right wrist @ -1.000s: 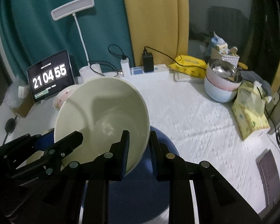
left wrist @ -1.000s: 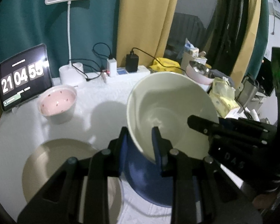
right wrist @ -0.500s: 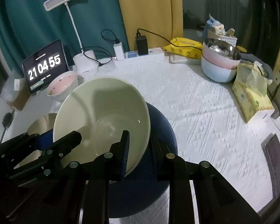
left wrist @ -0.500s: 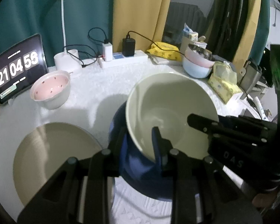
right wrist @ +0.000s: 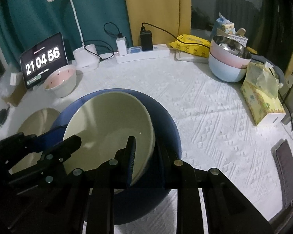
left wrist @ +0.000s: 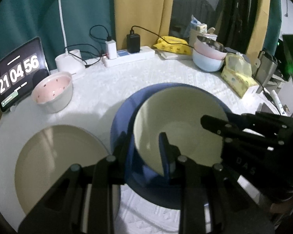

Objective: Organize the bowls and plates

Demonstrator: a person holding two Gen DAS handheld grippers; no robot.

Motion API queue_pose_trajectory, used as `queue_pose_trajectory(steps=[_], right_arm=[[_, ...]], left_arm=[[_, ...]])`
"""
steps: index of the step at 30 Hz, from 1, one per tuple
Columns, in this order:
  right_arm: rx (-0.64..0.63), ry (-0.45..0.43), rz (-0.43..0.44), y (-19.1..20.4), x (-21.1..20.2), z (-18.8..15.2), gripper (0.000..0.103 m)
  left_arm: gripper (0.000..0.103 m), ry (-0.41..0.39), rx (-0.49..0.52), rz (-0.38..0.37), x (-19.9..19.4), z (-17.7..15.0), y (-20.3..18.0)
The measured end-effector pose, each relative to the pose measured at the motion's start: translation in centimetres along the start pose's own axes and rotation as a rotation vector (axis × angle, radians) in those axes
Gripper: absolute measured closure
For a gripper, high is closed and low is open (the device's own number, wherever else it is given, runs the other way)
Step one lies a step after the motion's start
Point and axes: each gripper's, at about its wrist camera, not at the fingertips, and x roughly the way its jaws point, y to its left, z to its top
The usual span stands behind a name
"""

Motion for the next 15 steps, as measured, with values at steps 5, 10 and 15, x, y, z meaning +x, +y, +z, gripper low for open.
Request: queue_pose_trajectory(steps=[5, 10, 15], right_arm=[[-0.039, -0.007, -0.023, 0.5, 0.0, 0.0, 0.079], [-0.029, -0.041, -0.032, 0.2, -1.0, 0.4, 0.070], [-0.029, -0.067, -0.035, 0.1, -2.0, 1.1, 0.068]], left_arm=[[0.076, -0.015, 0.017, 0.003, -0.6, 0.0, -0.4], [0.075, -0.021, 0.006, 0.011, -0.9, 0.1, -0.1], [0.075, -0.042, -0.002, 0.009, -1.7, 0.4, 0.4]])
